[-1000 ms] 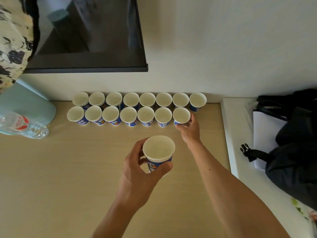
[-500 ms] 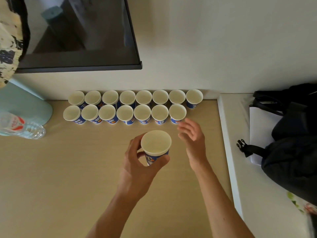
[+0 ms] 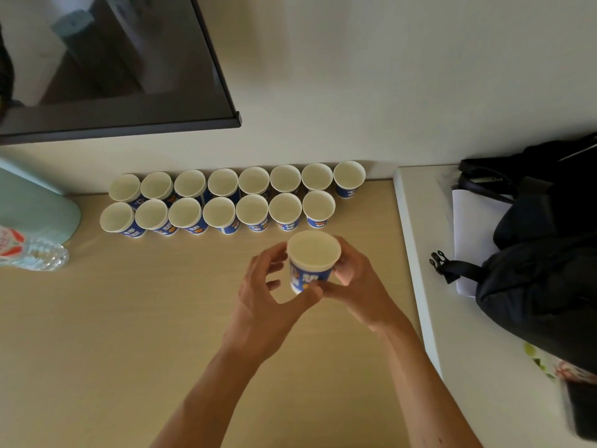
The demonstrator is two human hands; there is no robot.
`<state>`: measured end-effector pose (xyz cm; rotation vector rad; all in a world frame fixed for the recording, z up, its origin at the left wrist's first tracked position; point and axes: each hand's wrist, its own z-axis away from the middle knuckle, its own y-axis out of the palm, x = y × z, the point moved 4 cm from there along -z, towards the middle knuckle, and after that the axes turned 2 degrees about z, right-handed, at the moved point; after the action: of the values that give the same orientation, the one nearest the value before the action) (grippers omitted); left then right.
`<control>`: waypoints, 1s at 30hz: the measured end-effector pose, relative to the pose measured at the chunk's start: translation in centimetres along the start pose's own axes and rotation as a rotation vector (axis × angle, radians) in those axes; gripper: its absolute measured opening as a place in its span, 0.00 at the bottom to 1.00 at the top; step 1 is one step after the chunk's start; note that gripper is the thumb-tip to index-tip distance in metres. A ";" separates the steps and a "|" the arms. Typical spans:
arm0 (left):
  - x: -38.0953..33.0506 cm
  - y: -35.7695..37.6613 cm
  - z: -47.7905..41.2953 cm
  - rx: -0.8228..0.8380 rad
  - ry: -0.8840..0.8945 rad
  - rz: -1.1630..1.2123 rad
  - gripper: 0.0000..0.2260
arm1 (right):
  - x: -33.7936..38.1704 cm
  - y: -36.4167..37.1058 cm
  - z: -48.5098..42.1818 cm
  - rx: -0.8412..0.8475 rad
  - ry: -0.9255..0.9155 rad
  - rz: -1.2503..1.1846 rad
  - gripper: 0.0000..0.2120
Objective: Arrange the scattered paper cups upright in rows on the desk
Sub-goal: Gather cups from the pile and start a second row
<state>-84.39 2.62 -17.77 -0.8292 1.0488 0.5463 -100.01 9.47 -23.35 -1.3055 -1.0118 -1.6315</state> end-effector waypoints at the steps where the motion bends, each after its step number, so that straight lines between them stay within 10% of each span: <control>1: 0.1 -0.1 0.0 -0.012 -0.015 -0.002 0.31 | -0.4 -0.8 -0.4 -0.085 0.009 0.006 0.32; 9: 1.5 -1.0 0.6 -0.074 -0.115 0.043 0.27 | -6.0 -6.9 -4.5 -0.577 0.092 0.180 0.32; 30: 2.6 -1.9 1.5 -0.094 -0.137 0.108 0.21 | -9.8 -8.8 -11.1 -0.641 0.124 0.409 0.32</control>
<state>-81.08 2.75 -19.15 -0.8087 0.9514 0.7383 -110.53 3.41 -35.59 -1.6578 -0.1079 -1.7367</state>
